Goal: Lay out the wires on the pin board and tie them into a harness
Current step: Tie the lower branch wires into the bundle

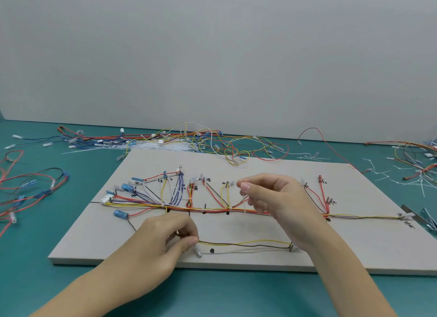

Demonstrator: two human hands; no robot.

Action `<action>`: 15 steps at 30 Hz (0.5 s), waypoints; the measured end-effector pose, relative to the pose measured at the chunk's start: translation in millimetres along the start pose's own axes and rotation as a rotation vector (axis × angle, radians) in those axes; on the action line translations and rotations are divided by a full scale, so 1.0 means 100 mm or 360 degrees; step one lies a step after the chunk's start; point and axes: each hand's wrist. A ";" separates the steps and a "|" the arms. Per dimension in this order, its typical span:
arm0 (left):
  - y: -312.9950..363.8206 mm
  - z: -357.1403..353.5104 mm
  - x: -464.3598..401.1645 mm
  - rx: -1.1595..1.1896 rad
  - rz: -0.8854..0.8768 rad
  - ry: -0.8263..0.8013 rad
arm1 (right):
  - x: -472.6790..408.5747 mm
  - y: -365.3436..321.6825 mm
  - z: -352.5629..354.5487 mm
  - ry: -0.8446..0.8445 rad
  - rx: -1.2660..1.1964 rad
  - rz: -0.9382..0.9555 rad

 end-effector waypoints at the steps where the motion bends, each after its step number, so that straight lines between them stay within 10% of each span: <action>1: -0.01 -0.01 0.01 0.0017 0.0010 0.0005 | -0.01 0.00 -0.02 0.0009 -0.0018 0.0013; 15: -0.08 -0.03 0.03 -0.0161 -0.0165 -0.0259 | -0.09 0.22 -0.28 -0.0114 0.0137 -0.0204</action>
Point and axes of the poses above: each hand's wrist, its own x-axis away from the middle knuckle, its own z-axis out of the back of the hand, y = z × x, and after that the axes turned 11 degrees about y, right-handed
